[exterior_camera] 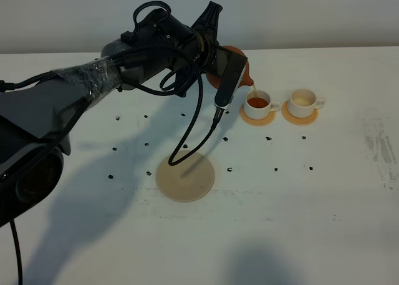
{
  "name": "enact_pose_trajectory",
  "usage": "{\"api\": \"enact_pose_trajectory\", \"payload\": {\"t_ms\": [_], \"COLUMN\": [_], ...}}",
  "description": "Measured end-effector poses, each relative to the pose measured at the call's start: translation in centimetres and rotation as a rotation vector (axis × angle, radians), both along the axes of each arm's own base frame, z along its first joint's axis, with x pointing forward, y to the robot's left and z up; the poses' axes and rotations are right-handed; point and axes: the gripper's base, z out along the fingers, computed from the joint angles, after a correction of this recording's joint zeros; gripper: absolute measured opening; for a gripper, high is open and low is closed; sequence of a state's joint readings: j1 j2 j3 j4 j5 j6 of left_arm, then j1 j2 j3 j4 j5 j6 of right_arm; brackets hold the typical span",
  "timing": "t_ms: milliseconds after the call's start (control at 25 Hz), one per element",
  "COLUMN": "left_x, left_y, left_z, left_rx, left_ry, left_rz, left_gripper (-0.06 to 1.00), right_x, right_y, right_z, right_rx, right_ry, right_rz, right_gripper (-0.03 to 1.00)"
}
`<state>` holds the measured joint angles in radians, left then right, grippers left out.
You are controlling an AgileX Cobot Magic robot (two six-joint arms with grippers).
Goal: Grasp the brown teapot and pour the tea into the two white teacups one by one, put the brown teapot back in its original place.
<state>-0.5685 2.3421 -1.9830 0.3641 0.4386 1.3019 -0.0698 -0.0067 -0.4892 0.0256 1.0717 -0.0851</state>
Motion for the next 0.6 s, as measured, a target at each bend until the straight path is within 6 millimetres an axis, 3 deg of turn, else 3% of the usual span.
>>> {"api": "enact_pose_trajectory", "payload": {"t_ms": [600], "left_x": [0.02], "left_y": [-0.01], "left_z": [0.03], "left_rx": [0.016], "left_ry": [-0.01], "left_rz": [-0.019], "left_gripper": [0.09], "right_x": [0.0], "right_y": [0.0], "right_z": [0.0], "right_rx": [0.0], "right_ry": [0.0], "right_rz": [0.0], "right_gripper": [0.52]}}
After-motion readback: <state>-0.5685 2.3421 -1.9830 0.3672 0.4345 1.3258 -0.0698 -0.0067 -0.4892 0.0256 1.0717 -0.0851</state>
